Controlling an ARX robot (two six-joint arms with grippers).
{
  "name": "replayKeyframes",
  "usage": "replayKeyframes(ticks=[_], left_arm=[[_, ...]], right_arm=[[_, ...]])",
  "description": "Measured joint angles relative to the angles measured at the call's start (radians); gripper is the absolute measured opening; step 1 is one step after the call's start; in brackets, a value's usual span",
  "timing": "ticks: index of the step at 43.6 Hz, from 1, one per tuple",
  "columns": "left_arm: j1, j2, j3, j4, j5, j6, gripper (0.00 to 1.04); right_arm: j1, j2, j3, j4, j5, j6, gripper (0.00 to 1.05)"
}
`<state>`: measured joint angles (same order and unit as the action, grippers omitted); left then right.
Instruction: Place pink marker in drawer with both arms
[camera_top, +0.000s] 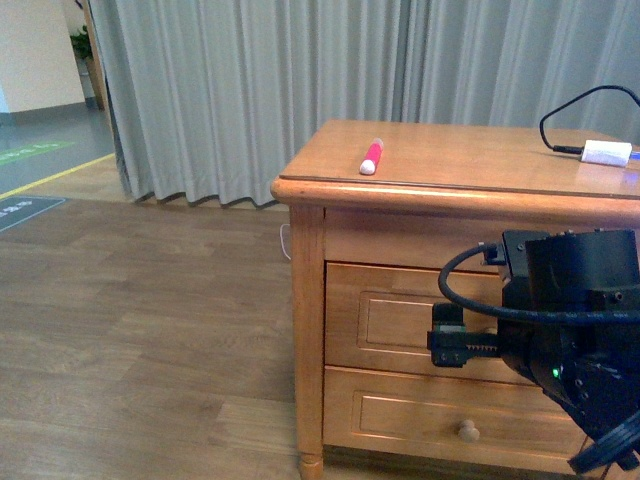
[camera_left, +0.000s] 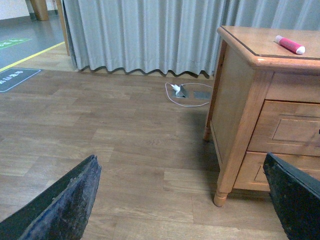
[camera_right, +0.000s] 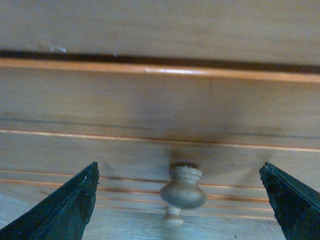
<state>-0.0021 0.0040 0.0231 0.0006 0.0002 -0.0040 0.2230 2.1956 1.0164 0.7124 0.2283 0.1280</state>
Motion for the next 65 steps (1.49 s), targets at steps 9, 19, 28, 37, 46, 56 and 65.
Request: replayKeyframes(ticks=[9,19,28,37,46,56,65], left_arm=[[0.0,0.0,0.0,0.0,0.0,0.0,0.99],[0.0,0.0,0.0,0.0,0.0,0.0,0.99],[0.0,0.0,0.0,0.0,0.0,0.0,0.99],[0.0,0.0,0.0,0.0,0.0,0.0,0.99],[0.0,0.0,0.0,0.0,0.0,0.0,0.99],[0.0,0.0,0.0,0.0,0.0,0.0,0.99],[0.0,0.0,0.0,0.0,0.0,0.0,0.99]], right_arm=[[-0.008,0.04,0.026,-0.02,0.005,0.01,0.96],[-0.013,0.047,0.026,-0.002,0.033,0.019,0.77],[-0.016,0.047,0.026,-0.013,0.034,0.017,0.42],[-0.011,0.047,0.026,-0.015,0.026,0.005,0.23],[-0.012,0.035,0.011,-0.027,0.017,0.009,0.23],[0.003,-0.089,-0.145,-0.077,-0.021,0.059,0.21],[0.015,-0.27,-0.329,-0.171,-0.069,0.085,0.21]])
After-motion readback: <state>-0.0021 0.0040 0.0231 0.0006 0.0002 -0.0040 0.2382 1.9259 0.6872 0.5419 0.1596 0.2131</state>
